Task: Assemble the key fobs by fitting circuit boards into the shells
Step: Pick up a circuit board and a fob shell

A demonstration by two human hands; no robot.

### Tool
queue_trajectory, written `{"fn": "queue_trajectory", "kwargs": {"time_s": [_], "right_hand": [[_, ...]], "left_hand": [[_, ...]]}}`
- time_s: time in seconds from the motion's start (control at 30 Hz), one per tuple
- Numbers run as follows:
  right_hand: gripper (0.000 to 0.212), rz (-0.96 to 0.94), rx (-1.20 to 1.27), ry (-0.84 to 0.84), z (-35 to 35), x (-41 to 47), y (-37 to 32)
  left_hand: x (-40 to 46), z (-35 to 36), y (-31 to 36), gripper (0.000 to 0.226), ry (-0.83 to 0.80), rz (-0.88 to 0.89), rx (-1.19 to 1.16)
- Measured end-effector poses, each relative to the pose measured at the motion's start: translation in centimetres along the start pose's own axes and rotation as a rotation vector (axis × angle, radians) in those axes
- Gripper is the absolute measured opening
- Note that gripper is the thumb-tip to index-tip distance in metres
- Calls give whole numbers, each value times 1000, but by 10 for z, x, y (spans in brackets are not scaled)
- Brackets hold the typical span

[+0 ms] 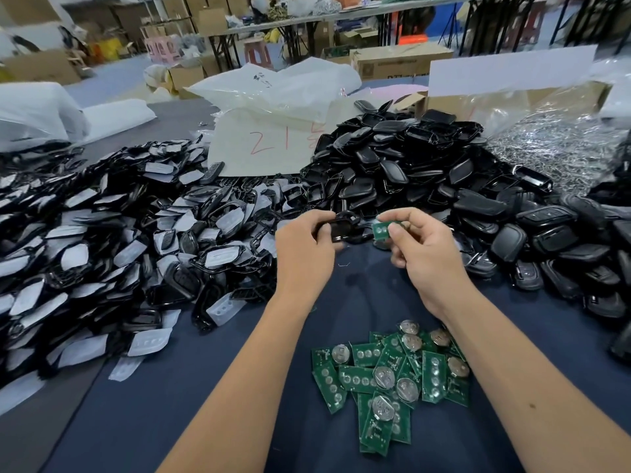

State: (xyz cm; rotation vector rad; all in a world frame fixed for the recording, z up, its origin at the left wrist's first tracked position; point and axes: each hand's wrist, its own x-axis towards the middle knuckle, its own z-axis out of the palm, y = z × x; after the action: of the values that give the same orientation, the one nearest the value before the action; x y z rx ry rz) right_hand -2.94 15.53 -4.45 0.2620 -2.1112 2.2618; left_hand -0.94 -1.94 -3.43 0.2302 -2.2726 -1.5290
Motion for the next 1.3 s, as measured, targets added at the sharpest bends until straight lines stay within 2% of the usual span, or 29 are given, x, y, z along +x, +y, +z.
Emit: {"fn": "queue_trajectory", "kwargs": {"time_s": [0.07, 0.17, 0.37, 0.7, 1.03, 1.3], "right_hand": [[27, -42, -39, -15, 0, -1, 0], [11, -75, -51, 26, 1, -2, 1], [9, -76, -108, 49, 2, -3, 3], [14, -68, -342, 113, 4, -3, 3], [13, -51, -403, 109, 4, -4, 0], [18, -18, -421, 160, 7, -4, 0]], "left_hand": [[-4, 4, 5, 27, -85, -100, -155], [-10, 13, 9, 31, -172, -225, -332], [-12, 17, 10, 31, -210, -347, -457], [-14, 20, 8, 32, -193, -342, -463], [-15, 19, 4, 17, -193, -335, -478], [-15, 19, 3, 16, -179, -325, -503]]}}
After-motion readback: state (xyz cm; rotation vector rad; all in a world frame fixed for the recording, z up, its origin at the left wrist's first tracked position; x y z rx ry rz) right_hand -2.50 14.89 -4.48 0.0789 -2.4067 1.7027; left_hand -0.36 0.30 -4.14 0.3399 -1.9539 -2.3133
